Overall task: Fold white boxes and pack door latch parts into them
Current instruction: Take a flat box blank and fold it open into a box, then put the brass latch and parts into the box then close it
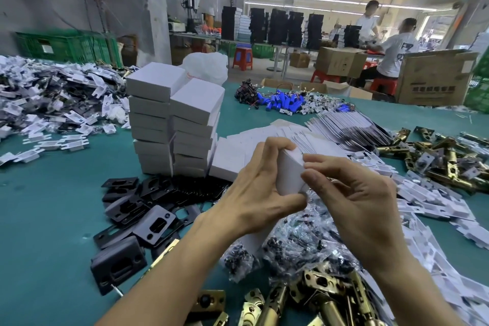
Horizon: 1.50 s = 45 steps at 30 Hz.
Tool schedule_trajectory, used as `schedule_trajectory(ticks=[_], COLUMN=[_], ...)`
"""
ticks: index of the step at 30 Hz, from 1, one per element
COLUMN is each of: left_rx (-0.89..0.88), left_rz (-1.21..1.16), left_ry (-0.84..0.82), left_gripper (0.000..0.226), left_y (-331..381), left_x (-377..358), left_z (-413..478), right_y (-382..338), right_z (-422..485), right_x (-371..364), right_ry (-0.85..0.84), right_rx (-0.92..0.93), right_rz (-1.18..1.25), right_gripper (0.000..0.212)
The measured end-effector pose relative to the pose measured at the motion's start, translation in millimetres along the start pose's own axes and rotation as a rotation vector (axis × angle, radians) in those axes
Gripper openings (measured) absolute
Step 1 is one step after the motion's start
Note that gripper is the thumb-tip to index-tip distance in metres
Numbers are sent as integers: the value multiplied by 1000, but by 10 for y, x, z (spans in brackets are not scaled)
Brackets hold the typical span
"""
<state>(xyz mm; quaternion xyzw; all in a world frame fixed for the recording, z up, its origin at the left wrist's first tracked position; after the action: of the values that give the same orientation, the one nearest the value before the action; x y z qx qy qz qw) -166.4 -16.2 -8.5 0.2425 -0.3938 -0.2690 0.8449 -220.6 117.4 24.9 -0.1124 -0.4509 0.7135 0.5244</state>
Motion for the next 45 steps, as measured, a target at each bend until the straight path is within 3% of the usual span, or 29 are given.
schedule_trajectory(ticks=[7,13,18,20,22,23,25,27,31,34,40,43,45], left_rx=[-9,7,-36,37,279,462,747,798,815,853,892,845,784], left_rz=[47,45,22,7,-200,-374,-707,-971,-1308,-1311,-1218,-1065,-1010], left_ry=[7,60,130,304,395,333,55,-144,-136,-108,133,213,210], left_gripper=[54,60,80,59,42,51,78,91,74,66,63,33,32], left_y=[40,32,100,74,-107,-244,-332,-233,-168,-219,-403,-497,-499], left_x=[12,20,105,285,380,297,-12,-217,-295,-336,-236,-156,-146], left_z=[-5,0,21,35,19,-13,-117,-172,-172,-191,-195,-202,-187], right_y=[156,143,194,174,85,42,5,-20,-12,64,322,581,765], right_z=[-28,-54,-18,5,17,15,1,-33,-117,-110,-108,-64,-10], right_x=[-148,-173,71,224,299,290,195,35,-259,-318,-371,-214,18], right_ry=[-103,-79,118,232,303,300,222,105,-100,-227,-427,-370,-253], right_rx=[-132,-148,-147,-113,-23,19,65,117,188,132,-48,-201,-298], right_rz=[57,100,111,118,120,128,107,-45,-231,-313,-428,-528,-614], right_gripper=[22,18,18,18,31,39,50,60,71,62,39,28,25])
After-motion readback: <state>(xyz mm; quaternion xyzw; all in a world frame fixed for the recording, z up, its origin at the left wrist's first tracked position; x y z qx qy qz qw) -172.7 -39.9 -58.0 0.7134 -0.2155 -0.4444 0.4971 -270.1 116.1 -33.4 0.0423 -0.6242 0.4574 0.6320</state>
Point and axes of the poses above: each hand's wrist, its own z-axis towards the middle knuckle, its own x-axis out of the back of the hand, y = z × x, the point moved 8 cm from there along z, towards the middle knuckle, and after that the axes turned 8 degrees about -x, right-handed, at the moved point
